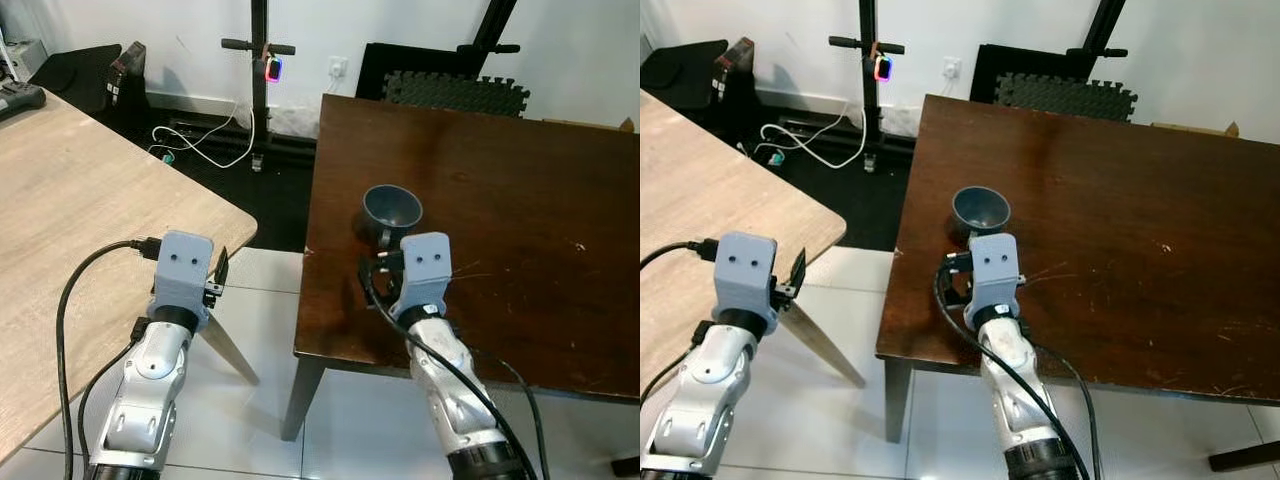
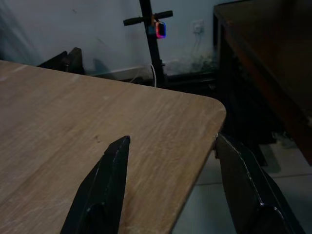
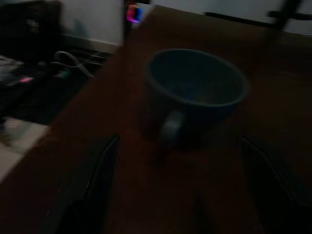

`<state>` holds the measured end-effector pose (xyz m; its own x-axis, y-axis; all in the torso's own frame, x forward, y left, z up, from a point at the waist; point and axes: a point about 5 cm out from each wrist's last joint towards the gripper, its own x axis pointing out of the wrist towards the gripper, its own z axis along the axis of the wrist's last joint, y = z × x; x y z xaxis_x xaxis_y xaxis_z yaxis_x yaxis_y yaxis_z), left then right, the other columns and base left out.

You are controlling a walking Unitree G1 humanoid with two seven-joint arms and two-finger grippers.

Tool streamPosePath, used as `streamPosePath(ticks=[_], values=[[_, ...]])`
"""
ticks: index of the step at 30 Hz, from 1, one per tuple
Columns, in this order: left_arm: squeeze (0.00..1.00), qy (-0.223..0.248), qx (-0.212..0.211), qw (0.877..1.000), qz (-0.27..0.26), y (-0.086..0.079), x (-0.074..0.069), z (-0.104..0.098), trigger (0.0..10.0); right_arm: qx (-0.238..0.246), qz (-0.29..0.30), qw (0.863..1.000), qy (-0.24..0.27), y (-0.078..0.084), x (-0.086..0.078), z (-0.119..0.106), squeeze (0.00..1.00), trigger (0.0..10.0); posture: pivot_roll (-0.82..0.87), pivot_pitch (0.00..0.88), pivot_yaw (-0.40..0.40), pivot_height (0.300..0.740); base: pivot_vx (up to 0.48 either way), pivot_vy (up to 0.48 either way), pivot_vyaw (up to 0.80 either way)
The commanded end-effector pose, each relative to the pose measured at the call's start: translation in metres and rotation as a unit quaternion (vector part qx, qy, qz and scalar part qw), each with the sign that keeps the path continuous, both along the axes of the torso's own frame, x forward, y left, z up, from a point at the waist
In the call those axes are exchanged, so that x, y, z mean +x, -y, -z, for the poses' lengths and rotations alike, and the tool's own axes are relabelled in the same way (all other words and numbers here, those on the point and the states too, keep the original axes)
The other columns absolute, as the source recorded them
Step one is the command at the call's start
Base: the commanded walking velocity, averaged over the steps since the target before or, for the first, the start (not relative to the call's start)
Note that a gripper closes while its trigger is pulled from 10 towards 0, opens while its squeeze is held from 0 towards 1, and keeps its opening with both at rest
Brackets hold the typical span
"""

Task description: Setting the table

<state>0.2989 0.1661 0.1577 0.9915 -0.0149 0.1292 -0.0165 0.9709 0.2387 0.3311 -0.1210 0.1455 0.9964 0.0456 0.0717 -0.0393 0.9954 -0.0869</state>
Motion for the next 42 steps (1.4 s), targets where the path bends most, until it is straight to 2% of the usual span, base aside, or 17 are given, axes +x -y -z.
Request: streamPosePath(ticks=[1,5,8,9,11,12,19,20,26,27,28,29,30,31,34,35,42], values=[[0.00,-0.010,0.002,1.000,-0.001,0.001,0.000,0.004,10.0,-0.004,0.021,1.000,-0.020,0.006,0.001,0.009,0.00,10.0,0.02,0.142,-0.001,0.740,0.000,0.000,0.00],[0.00,-0.006,0.002,1.000,-0.001,0.002,0.004,0.001,10.0,-0.009,0.025,0.999,-0.027,-0.001,0.014,0.008,0.00,10.0,0.02,0.140,0.002,0.740,0.000,0.000,0.00],[0.00,-0.003,0.003,1.000,0.001,0.005,0.004,0.000,10.0,0.012,0.071,0.997,-0.040,0.005,0.022,0.007,0.00,10.0,0.03,0.140,-0.006,0.740,0.000,0.000,0.00],[0.00,-0.002,0.003,1.000,0.001,0.005,0.004,0.000,10.0,0.007,0.071,0.997,-0.029,0.006,0.024,0.001,0.65,10.0,0.03,0.140,-0.006,0.740,0.000,0.000,0.00],[0.00,-0.002,0.002,1.000,0.001,0.005,0.003,-0.001,10.0,0.000,0.069,0.997,-0.016,0.007,0.025,-0.004,0.65,10.0,0.03,0.140,-0.006,0.740,0.000,0.000,0.00],[0.00,-0.002,0.001,1.000,-0.001,0.004,0.002,0.000,10.0,-0.002,0.065,0.998,-0.009,0.008,0.025,-0.008,1.00,10.0,0.03,0.143,-0.013,0.740,0.000,0.000,0.00],[0.00,-0.008,-0.003,1.000,-0.004,0.006,0.000,0.005,10.0,0.009,0.059,0.998,-0.027,0.009,0.027,-0.003,1.00,10.0,0.02,0.144,-0.019,0.740,0.000,0.000,0.00],[0.00,-0.008,-0.004,1.000,-0.002,0.007,0.001,0.005,10.0,0.037,0.063,0.996,-0.047,0.009,0.028,0.003,0.00,10.0,0.02,0.144,-0.019,0.740,0.000,0.000,0.00],[0.00,-0.006,-0.004,1.000,0.002,0.009,0.002,0.004,10.0,0.108,0.070,0.988,-0.082,0.004,0.030,0.010,0.00,10.0,0.02,0.148,-0.019,0.740,0.000,0.000,0.00],[0.00,-0.006,-0.004,1.000,0.002,0.010,0.002,0.004,10.0,0.090,0.069,0.991,-0.068,0.004,0.030,0.007,0.00,10.0,0.02,0.148,-0.020,0.740,0.000,0.000,0.00],[0.00,-0.006,-0.003,1.000,0.002,0.010,0.002,0.004,10.0,0.027,0.062,0.997,-0.023,0.003,0.029,-0.003,0.00,10.0,0.02,0.150,-0.020,0.740,0.000,0.000,0.00],[0.00,-0.006,-0.003,1.000,0.002,0.009,0.001,0.004,10.0,-0.028,0.047,0.998,0.024,0.000,0.027,-0.012,0.00,10.0,0.02,0.151,-0.021,0.740,0.000,0.000,0.00],[0.00,-0.006,-0.003,1.000,0.002,0.009,0.001,0.004,10.0,-0.028,0.047,0.998,0.024,0.000,0.027,-0.012,0.00,10.0,0.02,0.151,-0.021,0.740,0.000,0.000,0.00],[0.00,-0.006,-0.003,1.000,0.002,0.009,0.001,0.004,10.0,-0.087,0.026,0.993,0.072,-0.006,0.023,-0.020,0.00,10.0,0.02,0.151,-0.021,0.740,0.000,0.000,0.00],[0.00,-0.009,-0.004,1.000,0.002,0.010,0.000,0.006,10.0,-0.107,-0.011,0.991,0.075,-0.016,0.017,-0.016,0.00,10.0,0.01,0.154,-0.023,0.740,0.000,0.000,0.00],[0.00,-0.010,-0.004,1.000,0.002,0.011,0.000,0.007,10.0,-0.087,-0.014,0.994,0.057,-0.017,0.017,-0.011,0.00,10.0,0.01,0.154,-0.023,0.740,0.000,0.000,0.00],[0.00,-0.008,-0.007,1.000,0.004,0.013,0.001,0.006,10.0,-0.100,-0.024,0.993,0.056,-0.023,0.017,-0.005,0.00,10.0,0.01,0.158,-0.028,0.740,0.000,0.000,0.00]])
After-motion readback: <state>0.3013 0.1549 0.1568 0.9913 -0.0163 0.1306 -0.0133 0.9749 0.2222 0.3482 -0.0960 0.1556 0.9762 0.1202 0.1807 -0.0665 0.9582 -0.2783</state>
